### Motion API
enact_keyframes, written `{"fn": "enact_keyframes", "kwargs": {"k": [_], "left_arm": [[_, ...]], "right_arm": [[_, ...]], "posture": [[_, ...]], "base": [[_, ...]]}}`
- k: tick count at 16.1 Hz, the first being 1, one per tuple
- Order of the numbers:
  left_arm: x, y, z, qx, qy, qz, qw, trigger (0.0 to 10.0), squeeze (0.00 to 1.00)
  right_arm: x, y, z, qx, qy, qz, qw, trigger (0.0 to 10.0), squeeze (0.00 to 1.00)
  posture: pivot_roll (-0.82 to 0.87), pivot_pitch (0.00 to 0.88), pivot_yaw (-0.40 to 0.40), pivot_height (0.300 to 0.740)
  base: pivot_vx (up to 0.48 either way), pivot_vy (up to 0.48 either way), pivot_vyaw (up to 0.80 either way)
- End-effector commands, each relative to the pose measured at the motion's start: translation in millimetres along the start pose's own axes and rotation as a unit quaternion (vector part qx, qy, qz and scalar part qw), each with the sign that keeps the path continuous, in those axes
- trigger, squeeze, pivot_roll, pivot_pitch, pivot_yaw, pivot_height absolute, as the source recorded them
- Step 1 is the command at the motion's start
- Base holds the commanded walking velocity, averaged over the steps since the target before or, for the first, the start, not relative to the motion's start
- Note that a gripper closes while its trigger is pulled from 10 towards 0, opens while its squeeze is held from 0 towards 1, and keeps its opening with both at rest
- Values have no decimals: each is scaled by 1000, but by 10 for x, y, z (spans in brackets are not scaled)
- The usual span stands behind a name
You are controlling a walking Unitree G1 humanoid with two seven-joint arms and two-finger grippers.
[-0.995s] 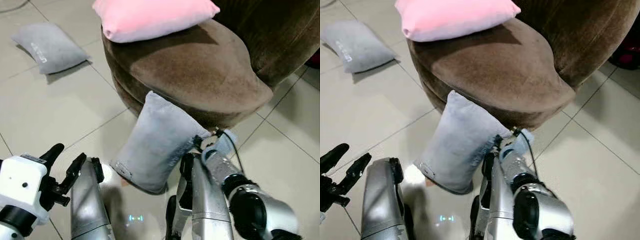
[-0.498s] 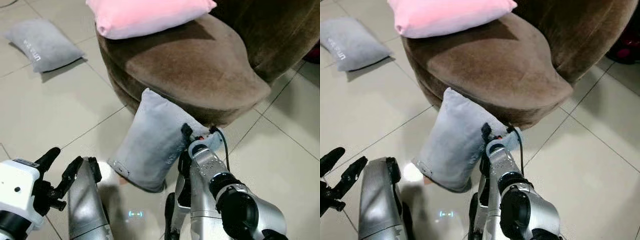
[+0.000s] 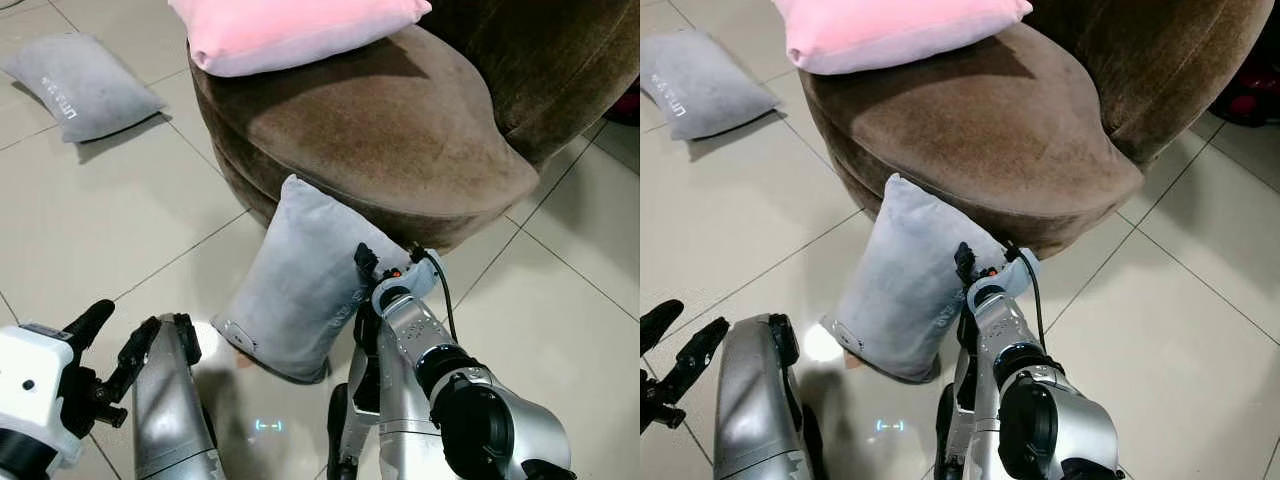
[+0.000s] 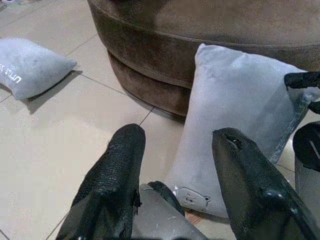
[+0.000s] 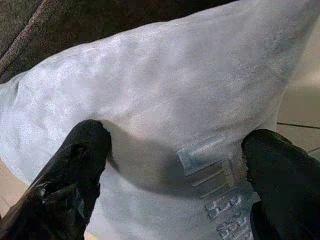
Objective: Move the pillow to the sofa from floor
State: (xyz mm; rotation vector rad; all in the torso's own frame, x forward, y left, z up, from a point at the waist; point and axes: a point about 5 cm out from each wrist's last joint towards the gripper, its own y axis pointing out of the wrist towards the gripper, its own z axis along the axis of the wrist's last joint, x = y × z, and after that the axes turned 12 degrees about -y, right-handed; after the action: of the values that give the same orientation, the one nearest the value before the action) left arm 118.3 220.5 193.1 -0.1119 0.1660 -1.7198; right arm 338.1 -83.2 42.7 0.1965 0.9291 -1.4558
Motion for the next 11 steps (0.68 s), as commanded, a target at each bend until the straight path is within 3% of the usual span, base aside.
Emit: {"fn": "enact_keyframes", "kwargs": {"k": [1,5,11], "left_arm": [[36,-34,27,4,3,-5,1000,10000,12],[41,-36,24,3,4,-4,1000,10000,12],[41,-32,30,4,5,-4,1000,10000,12]], "right_arm": [[-192,-13,-227,-30,-5,23,999,10000,0],[-222,-14,-270,-51,-10,32,998,10000,0],[-216,-6,-208,-33,-12,35,999,10000,0]], "posture": [[90,291,-167,456],[91,291,-170,436],[90,289,-170,391]], "base": [[0,0,0],[0,0,0],[0,0,0]]}}
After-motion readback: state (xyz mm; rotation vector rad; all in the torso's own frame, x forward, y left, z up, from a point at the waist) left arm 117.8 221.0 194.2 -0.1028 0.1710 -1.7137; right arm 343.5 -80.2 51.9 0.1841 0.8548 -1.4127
